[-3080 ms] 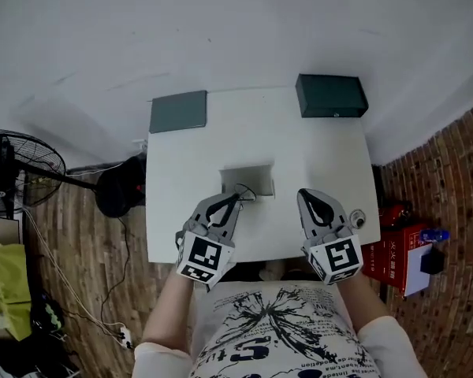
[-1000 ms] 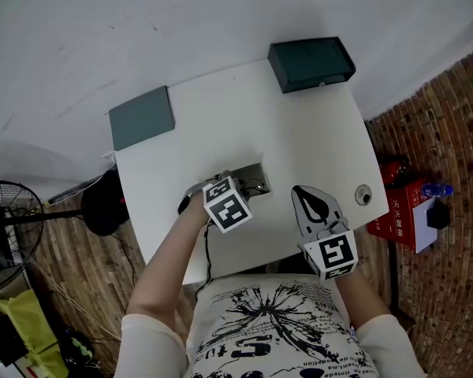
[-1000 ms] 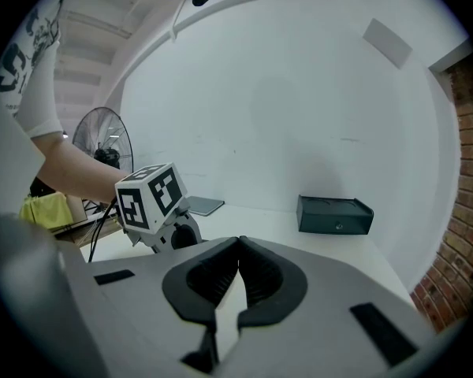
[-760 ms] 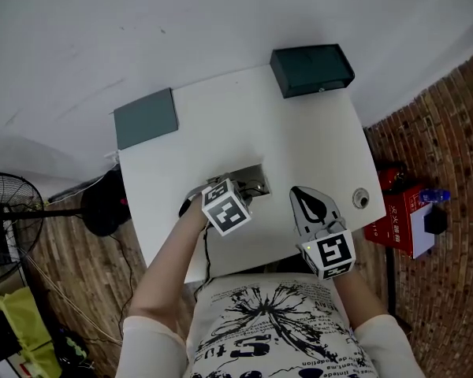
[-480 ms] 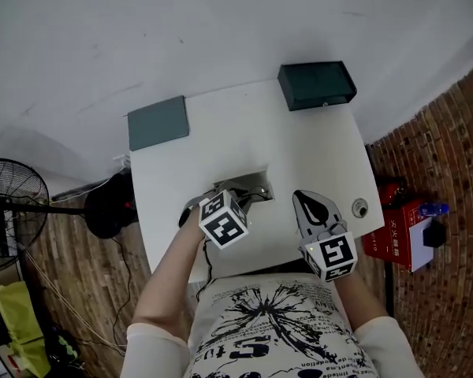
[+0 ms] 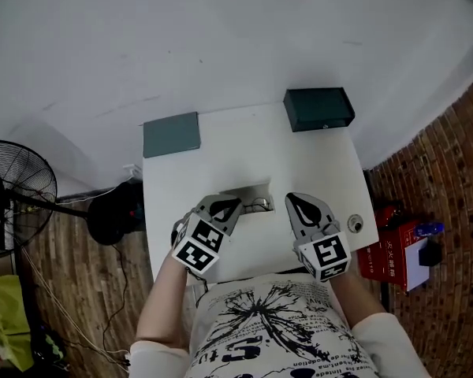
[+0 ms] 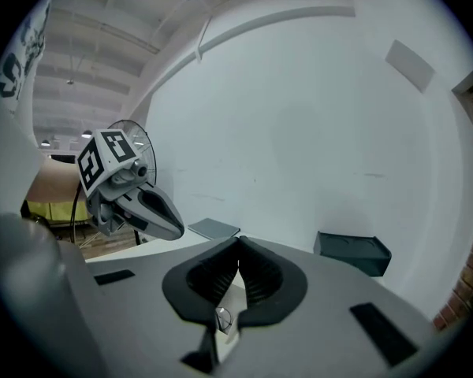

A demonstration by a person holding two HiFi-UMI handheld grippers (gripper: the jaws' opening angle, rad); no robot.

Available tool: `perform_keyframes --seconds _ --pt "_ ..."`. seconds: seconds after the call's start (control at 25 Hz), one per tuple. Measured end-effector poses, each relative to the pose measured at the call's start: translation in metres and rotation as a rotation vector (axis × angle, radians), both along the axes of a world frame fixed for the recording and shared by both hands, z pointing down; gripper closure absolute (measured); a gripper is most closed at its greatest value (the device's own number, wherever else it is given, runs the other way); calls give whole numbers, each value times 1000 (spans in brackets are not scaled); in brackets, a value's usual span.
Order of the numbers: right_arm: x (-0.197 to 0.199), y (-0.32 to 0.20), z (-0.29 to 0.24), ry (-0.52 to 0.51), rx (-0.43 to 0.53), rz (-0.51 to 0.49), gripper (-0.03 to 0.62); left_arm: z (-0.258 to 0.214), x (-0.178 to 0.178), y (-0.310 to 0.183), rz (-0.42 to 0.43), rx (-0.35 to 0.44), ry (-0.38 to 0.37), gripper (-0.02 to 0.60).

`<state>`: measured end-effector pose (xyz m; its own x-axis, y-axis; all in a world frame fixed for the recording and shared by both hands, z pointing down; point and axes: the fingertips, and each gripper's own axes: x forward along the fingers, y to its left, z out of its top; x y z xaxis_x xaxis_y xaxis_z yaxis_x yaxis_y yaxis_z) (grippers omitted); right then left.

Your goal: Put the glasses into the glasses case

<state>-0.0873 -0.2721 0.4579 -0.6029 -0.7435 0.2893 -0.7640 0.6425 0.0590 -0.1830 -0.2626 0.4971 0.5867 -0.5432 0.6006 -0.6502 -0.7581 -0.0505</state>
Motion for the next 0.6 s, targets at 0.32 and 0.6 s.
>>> perform_keyframes --seconds 0.32,0.6 --pt "-13 1 -17 -30 40 -61 579 -75 -43 8 -212 242 185 568" --pt "-15 5 -38 -108 72 -68 580 -100 -78 31 -367 344 282 568"
